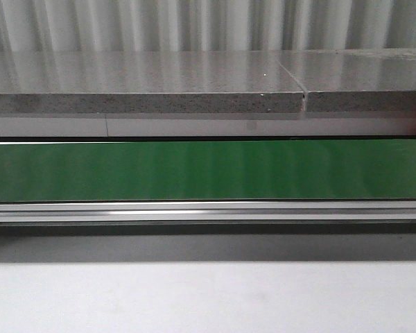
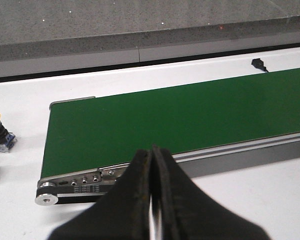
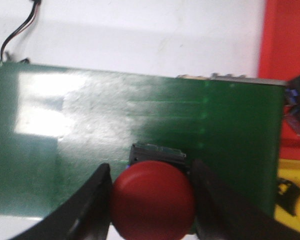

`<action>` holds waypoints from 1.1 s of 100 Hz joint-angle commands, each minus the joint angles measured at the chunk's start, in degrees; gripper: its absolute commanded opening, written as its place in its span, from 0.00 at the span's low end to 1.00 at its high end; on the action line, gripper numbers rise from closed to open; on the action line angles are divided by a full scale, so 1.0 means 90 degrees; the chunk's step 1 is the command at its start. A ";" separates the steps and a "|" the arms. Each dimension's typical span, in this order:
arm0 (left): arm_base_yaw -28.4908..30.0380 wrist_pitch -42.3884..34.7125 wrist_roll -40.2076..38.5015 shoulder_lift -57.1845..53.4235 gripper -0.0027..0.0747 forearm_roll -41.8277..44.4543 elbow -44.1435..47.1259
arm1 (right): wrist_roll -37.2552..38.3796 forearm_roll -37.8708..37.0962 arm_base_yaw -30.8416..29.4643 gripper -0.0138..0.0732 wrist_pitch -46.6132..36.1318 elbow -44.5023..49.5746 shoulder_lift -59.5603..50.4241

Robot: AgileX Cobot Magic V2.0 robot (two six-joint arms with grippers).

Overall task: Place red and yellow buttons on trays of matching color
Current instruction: 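Close the right gripper on the red button and lift it, then lower the red button into the red tray and open the right gripper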

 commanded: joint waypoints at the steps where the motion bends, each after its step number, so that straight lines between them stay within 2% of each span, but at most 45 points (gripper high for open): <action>1: -0.0059 -0.0438 0.0008 0.0079 0.01 -0.0135 -0.0148 | 0.0040 -0.0092 -0.0461 0.22 -0.0204 -0.0434 -0.0260; 30: -0.0059 -0.0438 0.0008 0.0079 0.01 -0.0135 -0.0148 | 0.0363 -0.0058 -0.2221 0.22 -0.0201 -0.0803 -0.0020; 46: -0.0059 -0.0438 0.0008 0.0079 0.01 -0.0135 -0.0148 | 0.0672 -0.0058 -0.2899 0.22 -0.0427 -0.0999 0.0339; 66: -0.0059 -0.0438 0.0008 0.0079 0.01 -0.0135 -0.0148 | 0.0672 -0.0058 -0.3126 0.22 -0.0561 -0.1237 0.0869; 110: -0.0059 -0.0438 0.0008 0.0079 0.01 -0.0135 -0.0148 | 0.0765 -0.0058 -0.3126 0.22 -0.1925 -0.1306 0.1935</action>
